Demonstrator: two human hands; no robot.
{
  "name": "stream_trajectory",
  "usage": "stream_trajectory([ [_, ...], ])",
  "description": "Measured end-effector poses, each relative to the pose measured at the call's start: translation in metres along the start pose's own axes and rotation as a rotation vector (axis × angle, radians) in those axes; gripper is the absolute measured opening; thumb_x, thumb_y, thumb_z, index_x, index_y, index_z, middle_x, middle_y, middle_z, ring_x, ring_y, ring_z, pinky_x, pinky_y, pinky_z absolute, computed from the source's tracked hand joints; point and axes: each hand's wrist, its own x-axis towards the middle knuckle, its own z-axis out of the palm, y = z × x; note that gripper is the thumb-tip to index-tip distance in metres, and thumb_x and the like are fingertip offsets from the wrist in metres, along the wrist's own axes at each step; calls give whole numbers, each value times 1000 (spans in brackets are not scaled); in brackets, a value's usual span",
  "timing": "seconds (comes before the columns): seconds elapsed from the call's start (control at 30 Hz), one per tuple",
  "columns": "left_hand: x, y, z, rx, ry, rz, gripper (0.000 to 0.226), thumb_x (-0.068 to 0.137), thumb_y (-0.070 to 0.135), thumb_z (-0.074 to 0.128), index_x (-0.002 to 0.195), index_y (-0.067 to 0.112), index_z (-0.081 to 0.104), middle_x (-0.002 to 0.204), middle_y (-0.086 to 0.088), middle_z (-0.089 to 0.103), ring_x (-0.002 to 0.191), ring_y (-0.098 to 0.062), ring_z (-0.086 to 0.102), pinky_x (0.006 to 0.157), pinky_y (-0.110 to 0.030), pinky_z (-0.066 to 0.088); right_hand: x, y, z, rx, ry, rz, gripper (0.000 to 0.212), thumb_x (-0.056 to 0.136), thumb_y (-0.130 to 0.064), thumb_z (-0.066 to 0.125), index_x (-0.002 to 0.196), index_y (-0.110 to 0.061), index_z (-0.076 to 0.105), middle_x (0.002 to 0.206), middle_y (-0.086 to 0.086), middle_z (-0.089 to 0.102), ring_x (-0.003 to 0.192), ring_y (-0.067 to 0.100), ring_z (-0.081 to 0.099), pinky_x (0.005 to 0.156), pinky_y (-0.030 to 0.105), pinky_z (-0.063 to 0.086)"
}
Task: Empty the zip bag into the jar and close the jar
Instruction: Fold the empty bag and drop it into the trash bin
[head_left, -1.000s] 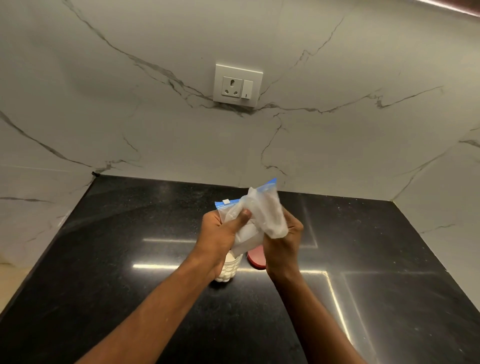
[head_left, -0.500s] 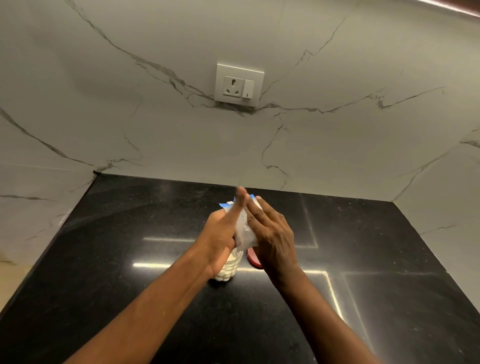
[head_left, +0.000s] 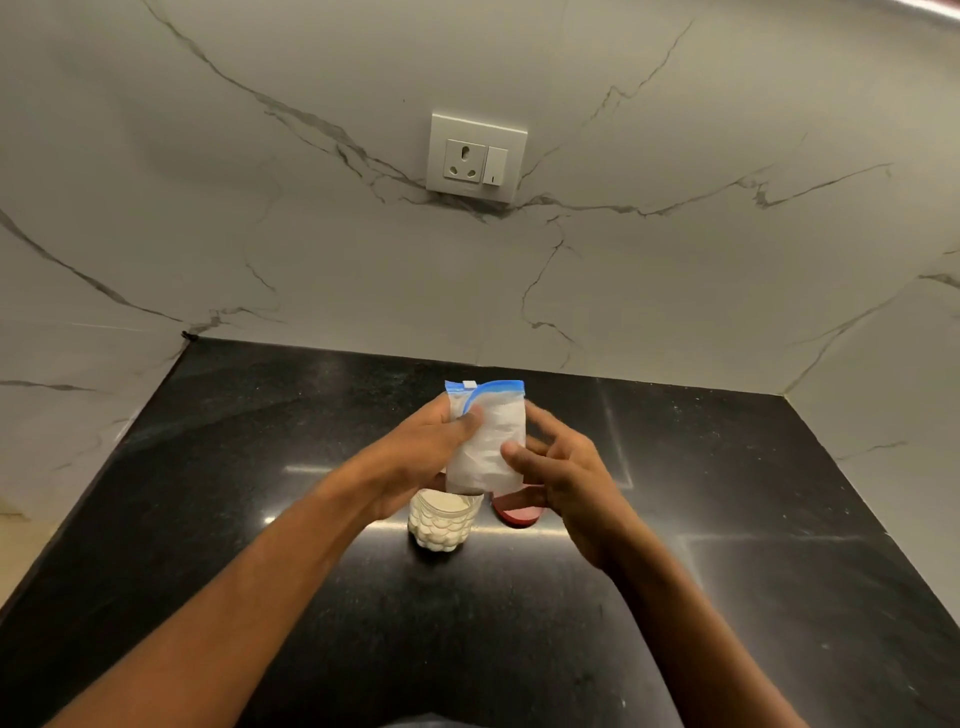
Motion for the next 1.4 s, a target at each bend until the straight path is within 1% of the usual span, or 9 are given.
stream_trajectory([
  [0.13,2,-2,-9,91,-93,31,33,108,32,55,141,30,51,125,-3,69,104,-20,73,71,-28,64,4,-1,-6,105,36,81,35,96,-6,70,130,-14,68,117,14,78,97,32,79,70,34,64],
  [0.37,6,-2,-29,138,-168,112,38,104,-2,57,126,27,70,102,-2,78,75,-12,73,63,-26,62,9,6,8,272,200,108,34,103,2,56,98,-20,82,102,16,80,67,22,76,51,25,59],
  [0.6,4,-14,-30,-212,-156,43,44,99,-9,49,107,14,85,124,-14,76,100,-26,75,74,-33,64,18,10,6,453,312,113,52,102,3,51,67,-17,83,93,8,83,56,17,73,45,21,54],
  [0.7,7,-19,-26,-328,-174,12,35,85,21,56,102,10,84,129,-10,76,111,-30,75,82,-34,63,19,14,5,344,290,61,48,100,6,53,68,-13,82,92,4,82,70,23,79,49,23,57],
  [0.8,9,-18,-21,-242,-75,-30,37,83,44,76,102,13,78,116,-14,79,96,-23,80,76,-31,63,17,14,2,171,241,-67,56,97,18,46,64,-13,80,98,0,81,90,24,79,54,24,60],
  [1.0,12,-19,-13,-160,57,-61,38,87,6,82,122,13,69,123,-16,70,103,-28,77,71,-31,65,17,13,-7,22,146,-126,58,94,19,40,66,-14,78,119,3,74,109,19,73,74,27,63],
  [1.1,10,-20,-15,-46,76,46,29,87,8,82,115,12,74,117,-13,77,103,-25,77,75,-29,65,15,21,-13,224,71,-12,30,101,-18,50,108,-12,77,120,17,74,105,37,76,81,42,63],
  [1.17,8,-24,-14,64,87,96,27,87,12,82,113,16,75,112,-8,79,101,-21,78,76,-27,65,12,26,-16,208,31,26,40,98,-38,64,133,-21,65,125,12,73,106,36,76,82,43,63],
  [1.4,5,-42,-4,141,164,151,17,88,11,82,99,23,79,91,3,82,89,-7,79,67,-18,61,11,28,-8,-13,77,-40,12,92,-17,74,103,-12,77,97,8,81,88,28,80,65,28,64],
])
